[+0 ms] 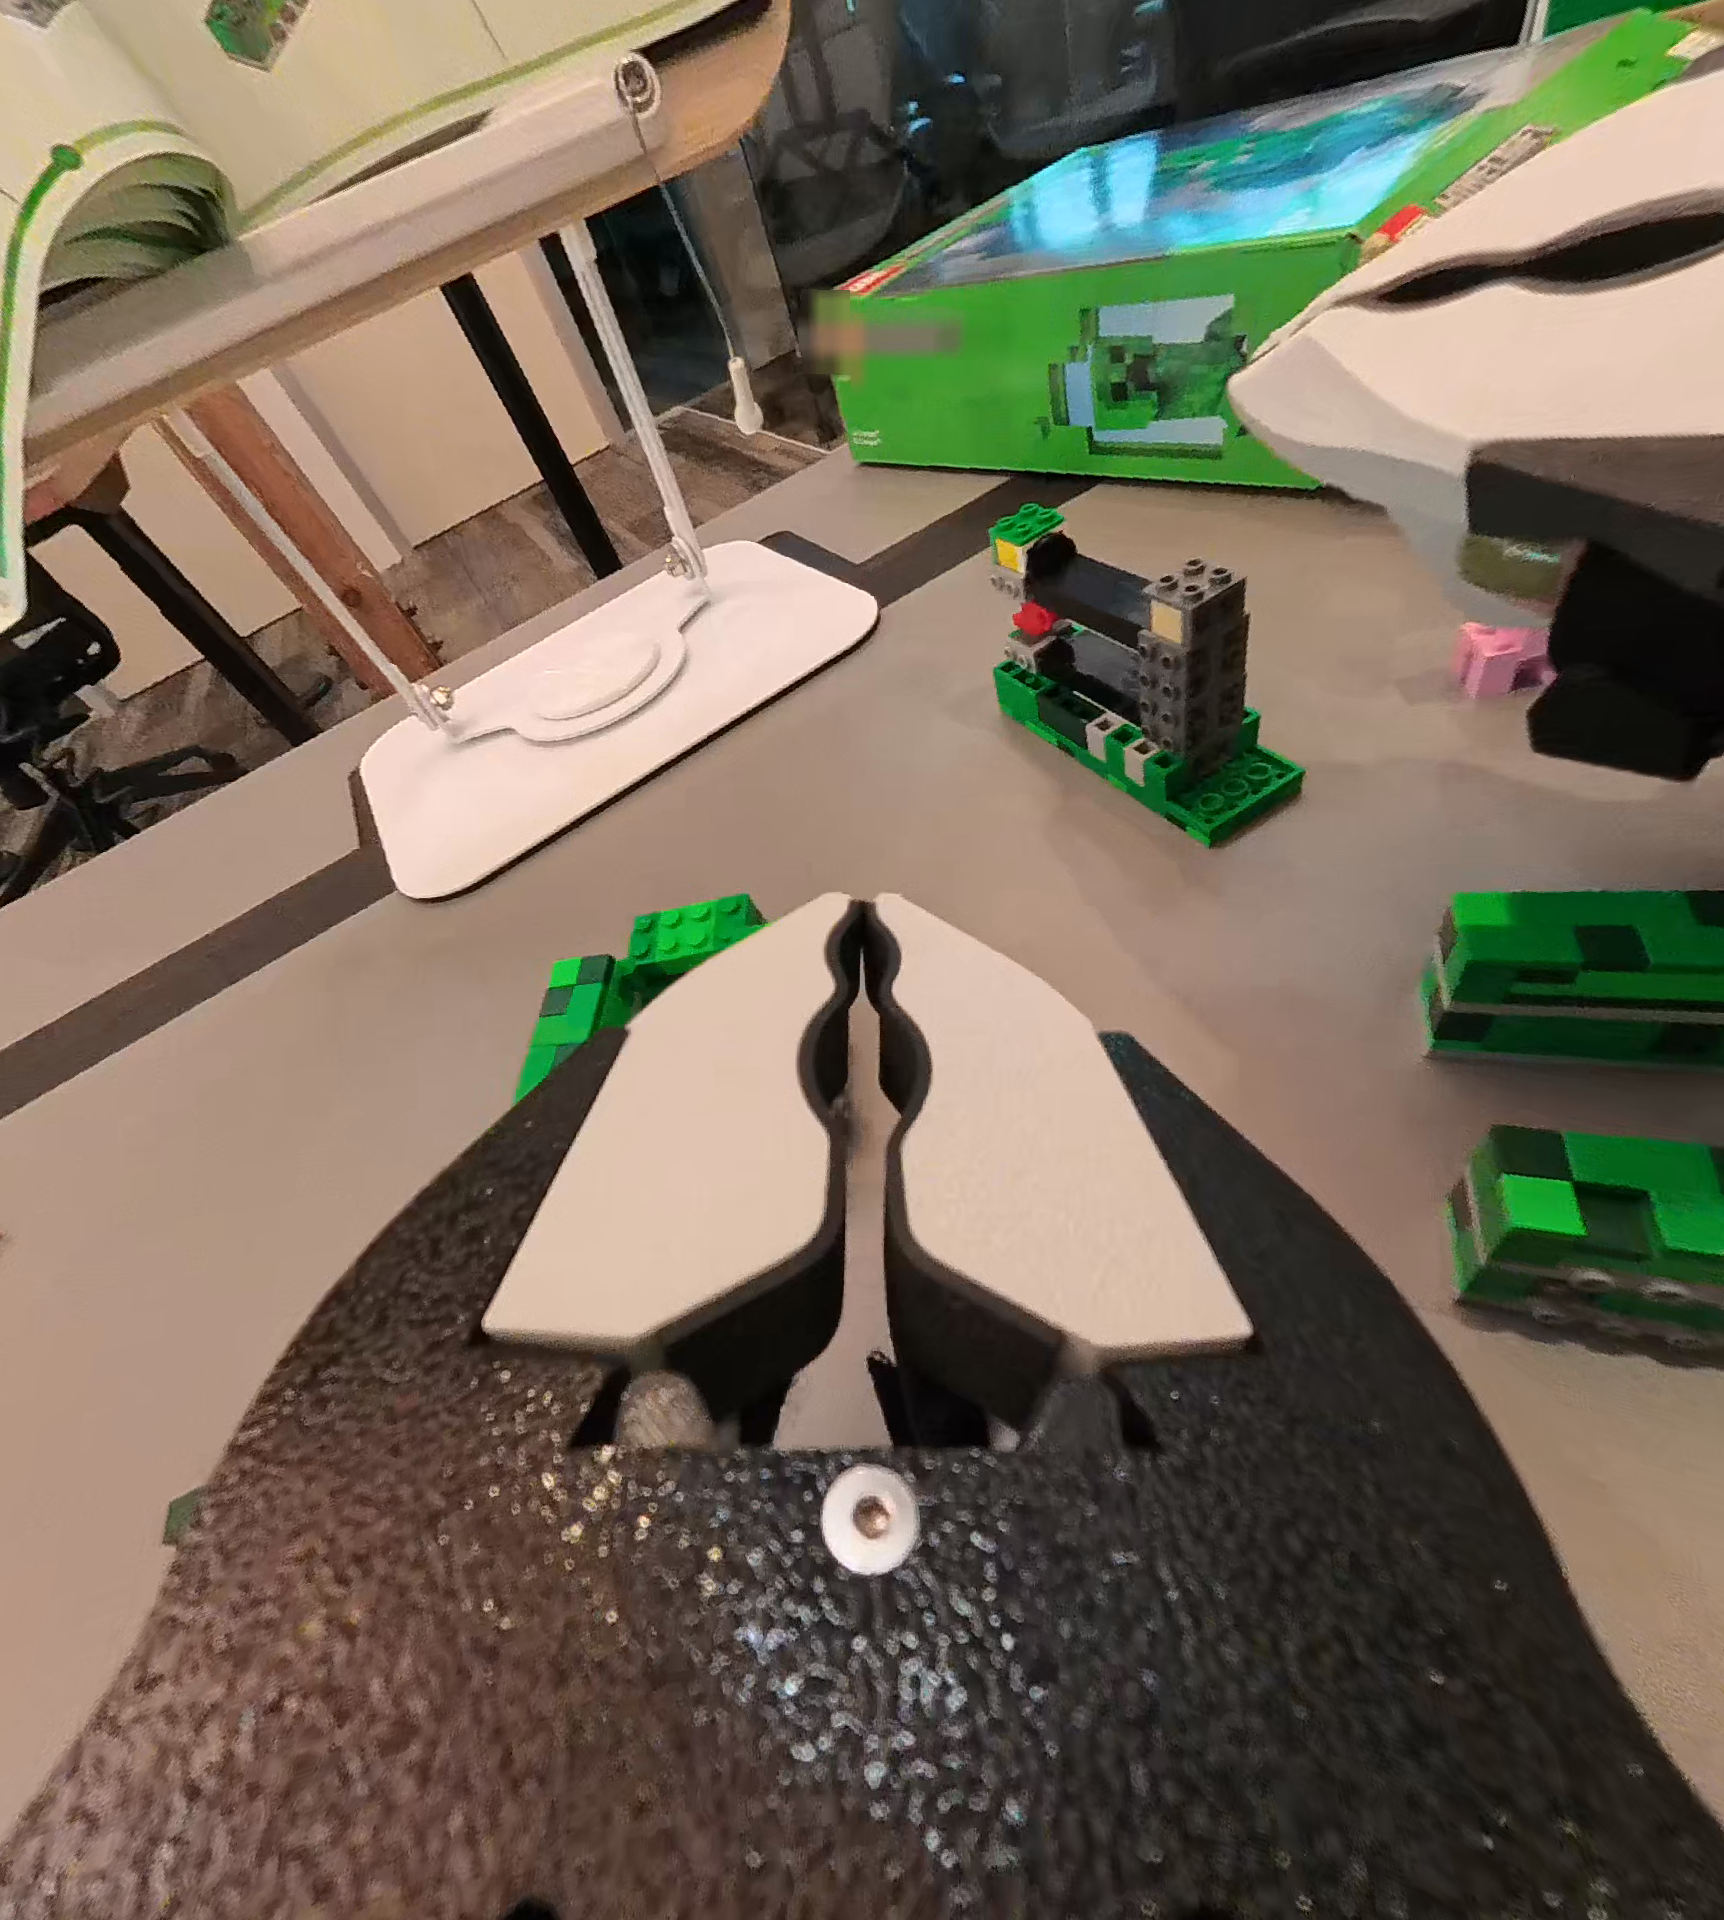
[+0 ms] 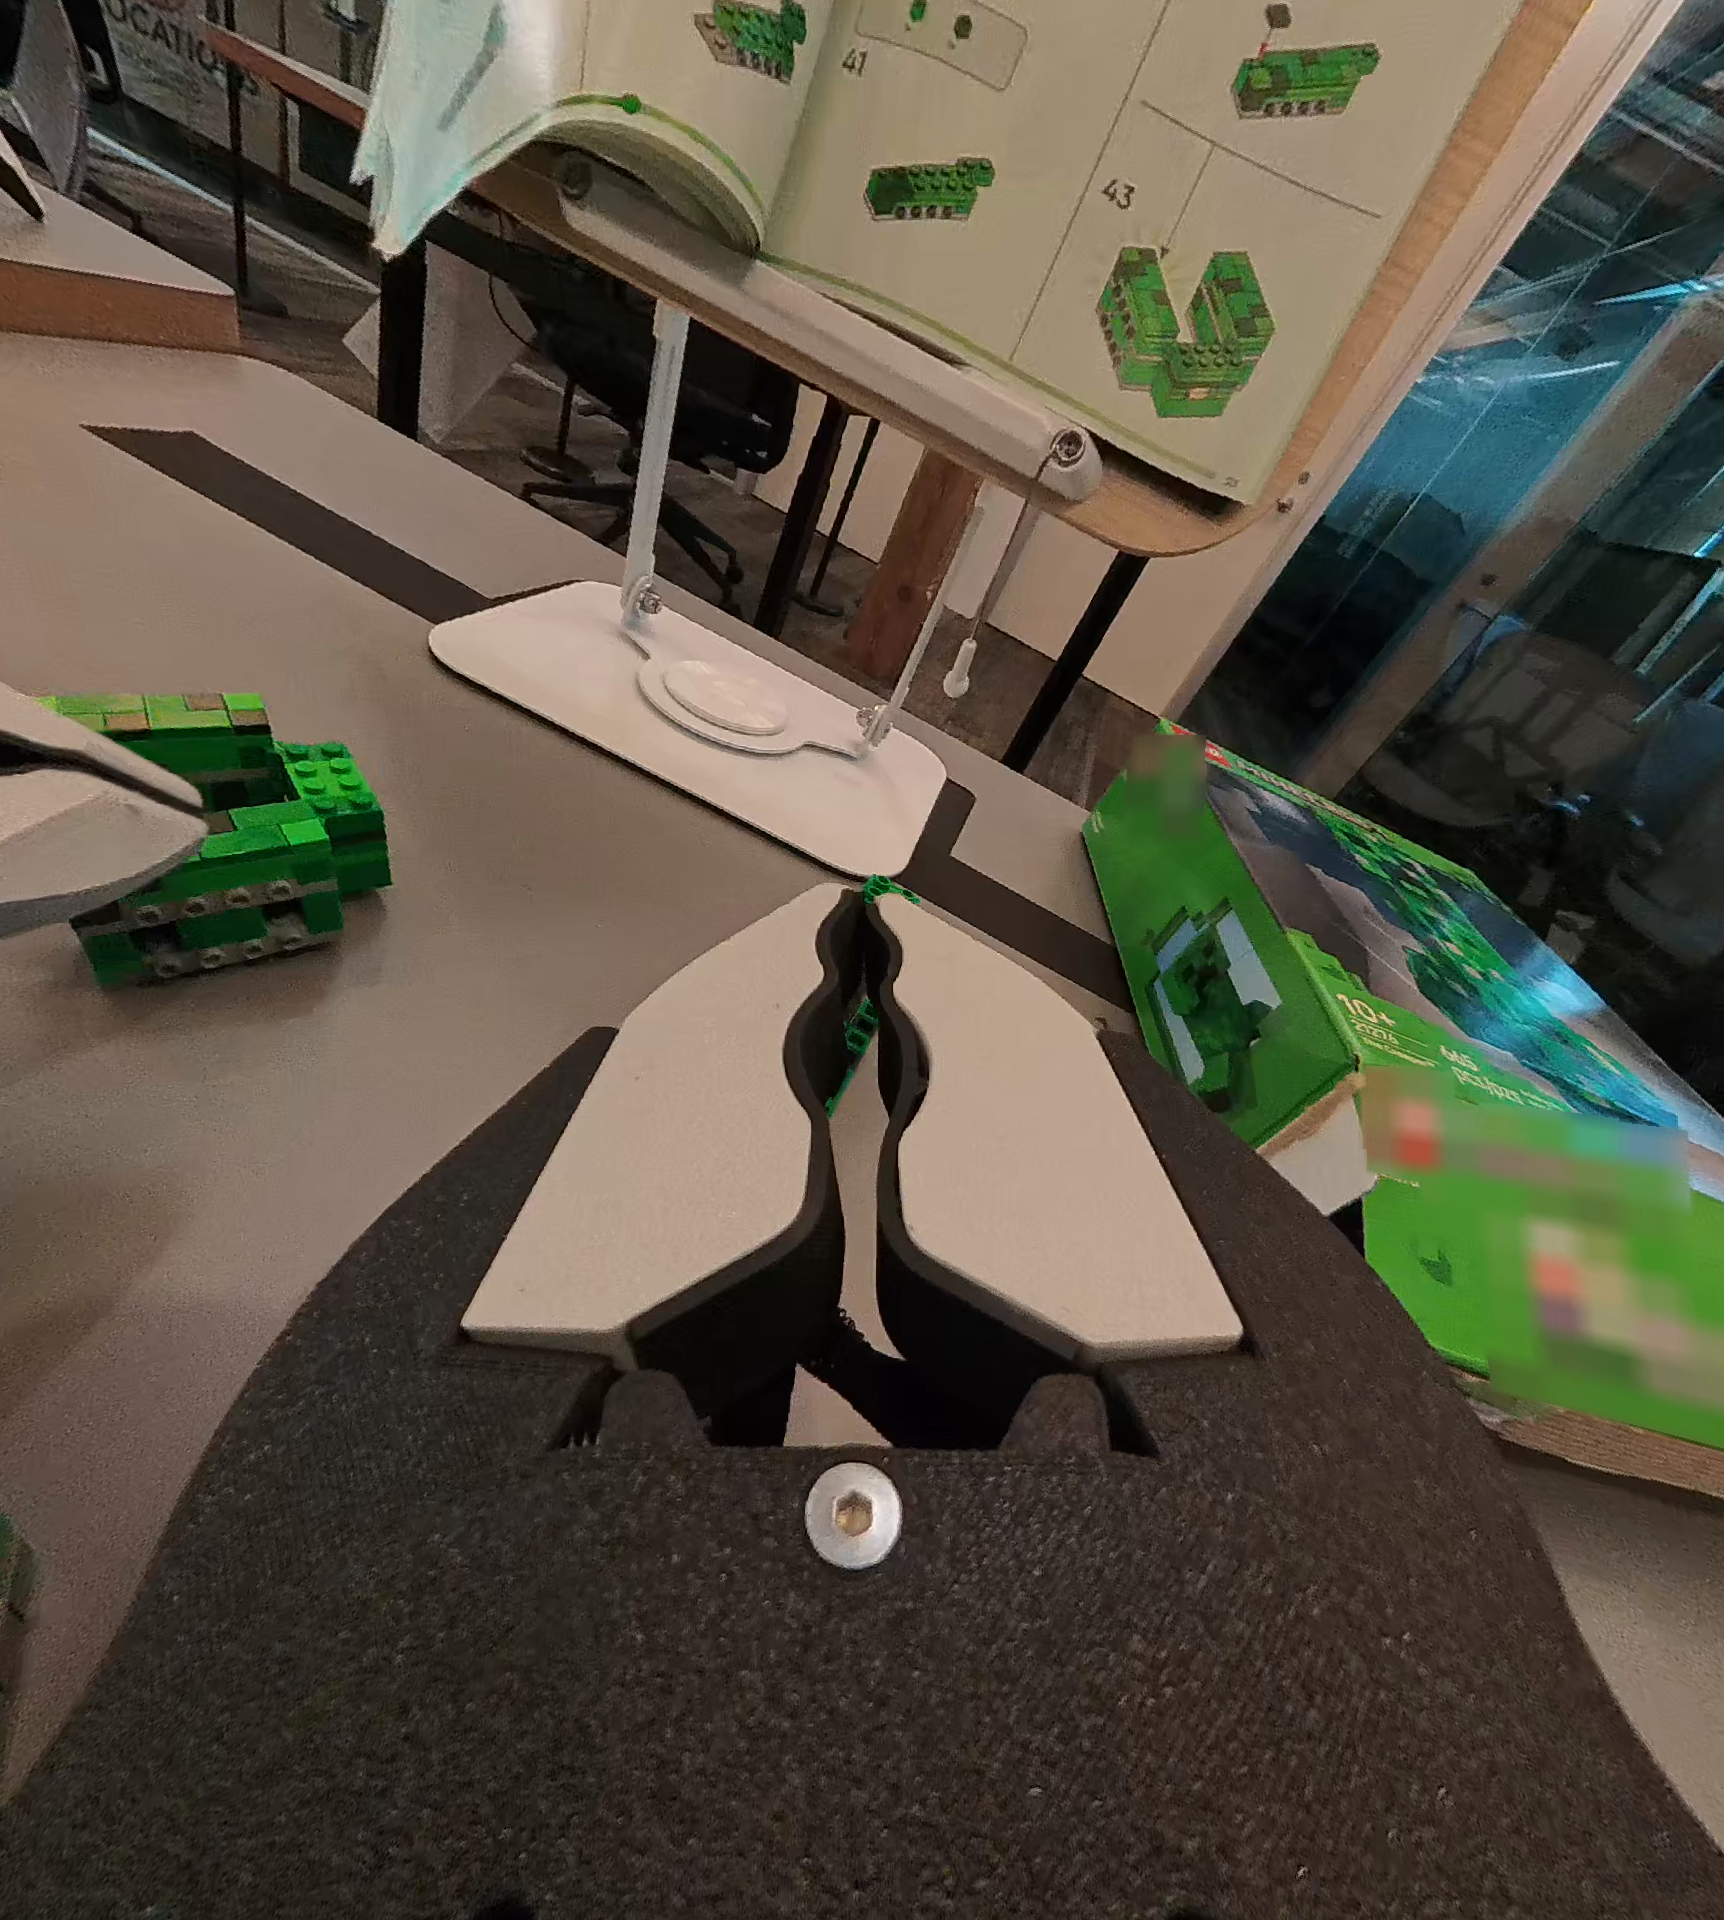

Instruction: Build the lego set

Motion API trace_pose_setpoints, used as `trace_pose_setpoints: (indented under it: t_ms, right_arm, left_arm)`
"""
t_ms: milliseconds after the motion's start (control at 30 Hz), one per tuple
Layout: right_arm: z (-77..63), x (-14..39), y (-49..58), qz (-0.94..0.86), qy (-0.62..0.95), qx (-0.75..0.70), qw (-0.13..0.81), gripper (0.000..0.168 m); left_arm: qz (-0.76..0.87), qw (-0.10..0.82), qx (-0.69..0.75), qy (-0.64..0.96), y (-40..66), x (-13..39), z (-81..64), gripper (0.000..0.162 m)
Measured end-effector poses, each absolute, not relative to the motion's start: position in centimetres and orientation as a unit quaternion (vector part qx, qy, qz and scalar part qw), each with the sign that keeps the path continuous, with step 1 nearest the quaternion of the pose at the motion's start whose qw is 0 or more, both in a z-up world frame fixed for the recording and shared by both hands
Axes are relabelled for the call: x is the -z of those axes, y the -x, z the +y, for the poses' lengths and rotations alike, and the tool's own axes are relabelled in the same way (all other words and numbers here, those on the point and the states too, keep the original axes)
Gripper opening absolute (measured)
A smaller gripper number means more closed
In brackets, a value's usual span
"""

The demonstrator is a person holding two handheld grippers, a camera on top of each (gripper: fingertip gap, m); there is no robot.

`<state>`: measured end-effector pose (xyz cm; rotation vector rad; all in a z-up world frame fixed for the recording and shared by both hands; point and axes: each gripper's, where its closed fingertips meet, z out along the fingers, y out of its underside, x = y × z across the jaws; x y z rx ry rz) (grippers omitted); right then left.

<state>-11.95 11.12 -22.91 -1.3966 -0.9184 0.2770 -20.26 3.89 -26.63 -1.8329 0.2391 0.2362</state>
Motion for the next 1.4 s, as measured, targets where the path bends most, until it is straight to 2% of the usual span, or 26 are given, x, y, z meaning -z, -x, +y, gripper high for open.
trace_pose_setpoints:
  t_ms: [167, 233, 300, 467, 767, 800, 900, 1067, 1133, 1167, 1400]
  right_arm:
    - [11.3, 22.5, 11.5, -0.383, 0.617, -0.149, 0.671, 0.000]
    - [11.4, 22.3, 11.3, -0.371, 0.619, -0.159, 0.674, 0.009]
    - [11.7, 22.4, 11.0, -0.366, 0.621, -0.158, 0.675, 0.015]
    - [11.8, 22.8, 11.0, -0.358, 0.626, -0.183, 0.668, 0.021]
    - [12.4, 22.5, 10.2, -0.333, 0.626, -0.193, 0.678, 0.027]
    - [12.5, 22.2, 10.1, -0.324, 0.628, -0.203, 0.678, 0.026]
    - [12.5, 18.7, 10.4, -0.284, 0.616, -0.252, 0.690, 0.020]
    - [17.1, 12.9, 13.3, -0.281, 0.595, -0.209, 0.724, 0.017]
    - [20.4, 11.5, 14.2, -0.274, 0.599, -0.204, 0.724, 0.013]
    - [22.1, 11.1, 14.7, -0.273, 0.604, -0.206, 0.720, 0.006]
    - [30.1, 13.9, 17.4, -0.292, 0.640, -0.162, 0.692, 0.005]
  left_arm:
    - [0.086, 0.634, -0.129, 0.758, 20.6, 25.0, 4.2, 0.000]
    - [0.067, 0.647, -0.136, 0.747, 20.6, 24.5, 4.8, 0.000]
    - [0.045, 0.643, -0.158, 0.748, 21.0, 24.6, 5.3, 0.022]
    - [0.060, 0.644, -0.178, 0.742, 20.9, 24.7, 5.7, 0.027]
    - [0.052, 0.658, -0.158, 0.735, 21.3, 24.4, 6.3, 0.060]
    - [0.050, 0.661, -0.167, 0.730, 21.6, 24.1, 6.4, 0.059]
    - [0.053, 0.686, -0.224, 0.690, 21.9, 22.4, 7.3, 0.041]
    - [0.055, 0.698, -0.227, 0.677, 21.3, 21.2, 10.3, 0.044]
    - [0.080, 0.707, -0.216, 0.668, 20.3, 21.2, 11.1, 0.024]
    - [0.106, 0.714, -0.189, 0.666, 19.2, 21.5, 11.7, 0.022]
    - [0.115, 0.708, -0.124, 0.686, 18.2, 22.0, 13.0, 0.033]
